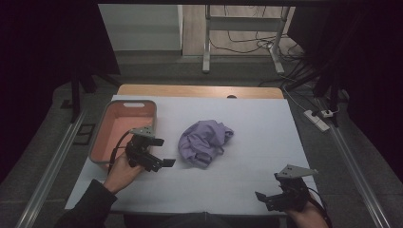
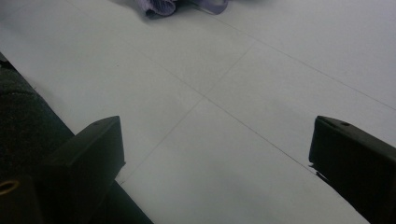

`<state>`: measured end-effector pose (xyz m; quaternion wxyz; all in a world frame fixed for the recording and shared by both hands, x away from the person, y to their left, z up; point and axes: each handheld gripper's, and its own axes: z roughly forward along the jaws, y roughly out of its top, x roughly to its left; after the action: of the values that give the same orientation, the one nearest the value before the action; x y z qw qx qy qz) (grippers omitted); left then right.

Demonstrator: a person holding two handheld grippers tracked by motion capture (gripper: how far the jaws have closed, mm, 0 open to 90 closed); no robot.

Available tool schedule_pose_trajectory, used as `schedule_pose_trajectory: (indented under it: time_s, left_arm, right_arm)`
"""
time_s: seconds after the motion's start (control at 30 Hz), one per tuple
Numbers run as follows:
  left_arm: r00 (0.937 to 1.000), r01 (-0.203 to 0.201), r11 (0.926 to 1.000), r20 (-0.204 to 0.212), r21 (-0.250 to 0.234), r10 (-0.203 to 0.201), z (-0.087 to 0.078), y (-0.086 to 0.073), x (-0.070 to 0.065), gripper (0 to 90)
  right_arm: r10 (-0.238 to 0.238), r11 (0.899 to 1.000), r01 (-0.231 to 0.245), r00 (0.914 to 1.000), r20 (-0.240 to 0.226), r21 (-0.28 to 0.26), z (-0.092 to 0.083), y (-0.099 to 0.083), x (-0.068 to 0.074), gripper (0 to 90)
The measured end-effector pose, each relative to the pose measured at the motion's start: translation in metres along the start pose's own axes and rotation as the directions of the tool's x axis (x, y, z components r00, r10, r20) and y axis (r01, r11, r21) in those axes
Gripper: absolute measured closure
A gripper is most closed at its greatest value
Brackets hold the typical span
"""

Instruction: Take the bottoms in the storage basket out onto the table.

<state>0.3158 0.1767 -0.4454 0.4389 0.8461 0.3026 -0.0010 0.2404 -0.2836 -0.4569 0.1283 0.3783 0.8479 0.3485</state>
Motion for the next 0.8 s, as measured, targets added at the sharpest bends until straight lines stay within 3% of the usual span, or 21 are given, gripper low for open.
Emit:
schedule_pose_trajectory:
  time_s: [0.8]
  left_arm:
    - [0.9983,0.044,0.9984,-0.038,-0.036,-0.045,-0.025,-0.024,-0.001,0.0]
  right_arm:
    - [-0.004,1.000,0.004,1.0000,0.002,0.008,0.001,0.000,0.000,3.6]
